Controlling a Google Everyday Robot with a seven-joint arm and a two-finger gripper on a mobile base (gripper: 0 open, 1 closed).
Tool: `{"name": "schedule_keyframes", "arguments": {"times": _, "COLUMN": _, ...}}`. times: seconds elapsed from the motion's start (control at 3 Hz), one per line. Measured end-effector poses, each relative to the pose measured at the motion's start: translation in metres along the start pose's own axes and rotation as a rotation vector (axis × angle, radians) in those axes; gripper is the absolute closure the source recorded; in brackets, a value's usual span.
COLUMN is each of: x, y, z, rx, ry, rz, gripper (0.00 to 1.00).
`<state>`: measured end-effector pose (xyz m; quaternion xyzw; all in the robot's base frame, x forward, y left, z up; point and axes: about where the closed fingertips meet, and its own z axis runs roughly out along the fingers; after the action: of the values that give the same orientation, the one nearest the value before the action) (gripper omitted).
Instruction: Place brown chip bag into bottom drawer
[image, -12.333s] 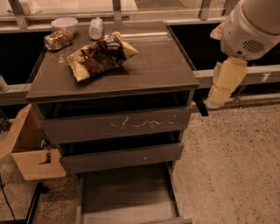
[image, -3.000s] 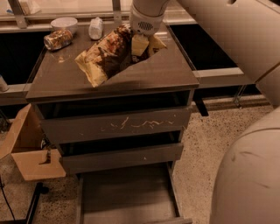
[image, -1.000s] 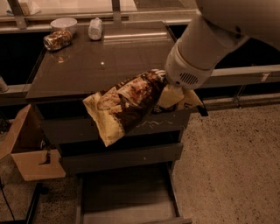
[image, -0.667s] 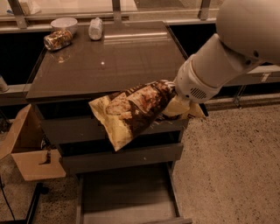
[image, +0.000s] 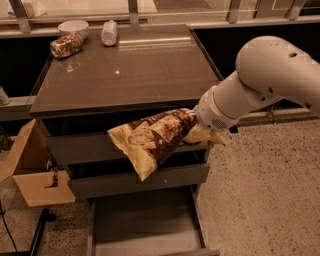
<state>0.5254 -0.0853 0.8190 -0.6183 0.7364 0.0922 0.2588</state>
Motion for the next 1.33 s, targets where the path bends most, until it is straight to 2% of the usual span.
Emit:
{"name": "schedule_keyframes", "arguments": {"times": 0.33, "x": 0.0, "y": 0.0, "z": 0.0, "rx": 0.0, "ry": 0.0, "rz": 0.0, "gripper": 1.0}}
{"name": "schedule_keyframes", "arguments": {"times": 0.67, "x": 0.006, "y": 0.003, "z": 0.006, "rx": 0.013, "ry": -0.031, "rz": 0.0, "gripper": 1.0}}
{"name": "schedule_keyframes", "arguments": {"times": 1.33, "x": 0.041, "y": 0.01, "z": 0.056, "rx": 0.018, "ry": -0.062, "rz": -0.001, "gripper": 1.0}}
